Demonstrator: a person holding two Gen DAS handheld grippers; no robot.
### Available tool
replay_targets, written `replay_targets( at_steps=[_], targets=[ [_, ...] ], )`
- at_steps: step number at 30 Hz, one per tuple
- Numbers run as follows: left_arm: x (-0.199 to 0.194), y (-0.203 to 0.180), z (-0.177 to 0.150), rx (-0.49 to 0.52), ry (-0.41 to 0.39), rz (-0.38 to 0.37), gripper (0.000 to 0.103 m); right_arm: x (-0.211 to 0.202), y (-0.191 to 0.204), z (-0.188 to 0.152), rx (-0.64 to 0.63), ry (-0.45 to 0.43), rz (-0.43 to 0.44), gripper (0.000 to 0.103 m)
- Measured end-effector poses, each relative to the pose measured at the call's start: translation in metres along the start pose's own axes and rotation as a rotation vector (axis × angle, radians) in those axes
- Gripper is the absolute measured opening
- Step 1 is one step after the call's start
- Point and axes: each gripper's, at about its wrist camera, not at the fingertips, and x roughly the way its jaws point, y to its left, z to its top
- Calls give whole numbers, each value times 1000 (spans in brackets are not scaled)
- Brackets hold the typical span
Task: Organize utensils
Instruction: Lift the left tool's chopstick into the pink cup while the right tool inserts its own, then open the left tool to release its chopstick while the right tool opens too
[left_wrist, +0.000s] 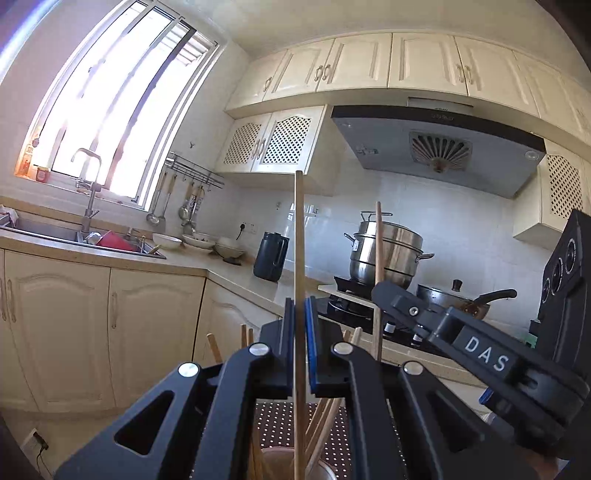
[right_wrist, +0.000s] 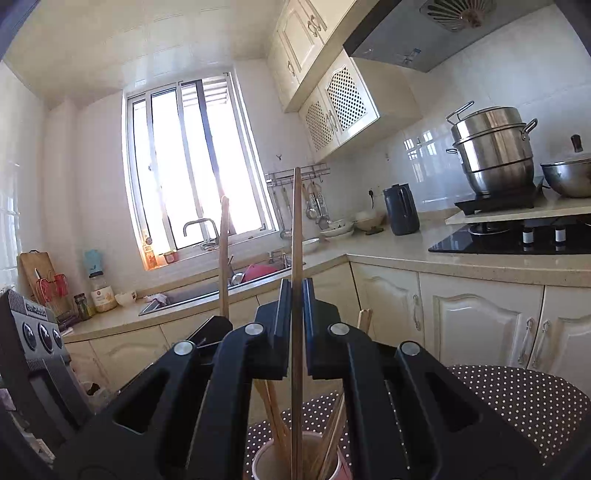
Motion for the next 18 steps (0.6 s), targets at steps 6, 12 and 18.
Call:
replay_targets(
  at_steps=[6, 12, 18],
  targets=[
    [18, 11, -12, -8, 1, 18, 6, 19, -5, -10, -11, 5, -11, 7],
    [26, 17, -29, -23, 24, 24, 6, 23, -7, -17, -24, 12, -7, 7],
    [18, 16, -45, -7, 68, 25, 6, 11, -4, -31, -39, 35, 7, 7]
  ],
)
